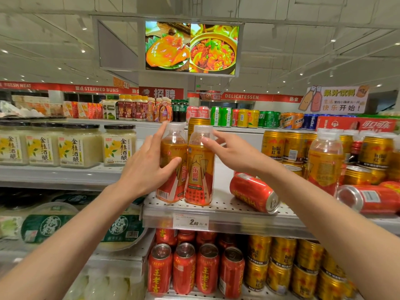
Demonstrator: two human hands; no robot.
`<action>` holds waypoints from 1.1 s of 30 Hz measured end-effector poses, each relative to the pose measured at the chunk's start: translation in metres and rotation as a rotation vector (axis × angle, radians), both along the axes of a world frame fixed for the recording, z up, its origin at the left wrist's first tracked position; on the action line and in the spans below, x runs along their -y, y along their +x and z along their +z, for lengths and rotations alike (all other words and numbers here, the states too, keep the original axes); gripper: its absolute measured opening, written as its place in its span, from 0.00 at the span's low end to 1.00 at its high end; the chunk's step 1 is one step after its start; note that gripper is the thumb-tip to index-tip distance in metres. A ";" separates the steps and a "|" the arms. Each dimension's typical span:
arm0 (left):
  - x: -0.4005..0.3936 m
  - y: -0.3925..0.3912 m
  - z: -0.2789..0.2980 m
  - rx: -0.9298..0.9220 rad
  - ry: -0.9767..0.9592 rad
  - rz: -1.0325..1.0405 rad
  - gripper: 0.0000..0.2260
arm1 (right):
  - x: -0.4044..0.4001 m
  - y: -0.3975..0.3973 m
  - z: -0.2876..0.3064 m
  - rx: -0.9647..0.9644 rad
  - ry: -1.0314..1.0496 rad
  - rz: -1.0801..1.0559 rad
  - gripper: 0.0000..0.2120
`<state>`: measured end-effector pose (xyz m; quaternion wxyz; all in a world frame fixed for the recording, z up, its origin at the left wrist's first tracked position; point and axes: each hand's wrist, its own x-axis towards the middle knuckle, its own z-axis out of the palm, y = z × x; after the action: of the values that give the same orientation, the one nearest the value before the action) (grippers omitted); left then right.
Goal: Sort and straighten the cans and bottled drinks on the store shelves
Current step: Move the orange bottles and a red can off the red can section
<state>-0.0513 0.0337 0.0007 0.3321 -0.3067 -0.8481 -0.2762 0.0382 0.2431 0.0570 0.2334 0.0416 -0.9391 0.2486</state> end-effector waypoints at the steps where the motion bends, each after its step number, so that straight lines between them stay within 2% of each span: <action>1: -0.001 0.001 0.000 -0.026 0.018 -0.002 0.40 | -0.007 0.004 -0.001 0.024 0.015 -0.032 0.31; 3: -0.005 0.005 0.001 -0.119 0.052 -0.009 0.38 | -0.023 0.014 -0.006 0.047 0.099 -0.120 0.34; 6: -0.017 0.014 0.003 -0.282 0.034 -0.023 0.32 | -0.044 0.038 -0.014 0.071 0.310 -0.188 0.31; 9: -0.034 0.022 0.012 -0.358 -0.011 -0.031 0.31 | -0.057 0.062 -0.023 0.107 0.438 -0.217 0.28; 14: -0.055 0.026 0.024 -0.328 -0.095 -0.074 0.29 | -0.068 0.082 -0.045 0.236 0.500 -0.197 0.40; 16: -0.058 0.026 0.024 -0.302 -0.096 -0.081 0.27 | -0.071 0.085 -0.052 0.248 0.466 -0.185 0.43; 19: -0.060 0.028 0.025 -0.267 -0.065 -0.092 0.26 | -0.076 0.086 -0.056 0.226 0.398 -0.179 0.41; 26: -0.060 0.032 0.024 -0.237 -0.052 -0.091 0.28 | -0.090 0.075 -0.041 0.124 -0.003 -0.163 0.28; 33: -0.062 0.032 0.021 -0.232 -0.029 -0.099 0.27 | -0.079 0.045 -0.034 0.016 -0.201 -0.121 0.29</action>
<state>-0.0189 0.0956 0.0215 0.4094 -0.3827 -0.7918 -0.2428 0.0828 0.3226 0.0231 0.2435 -0.0407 -0.9121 0.3273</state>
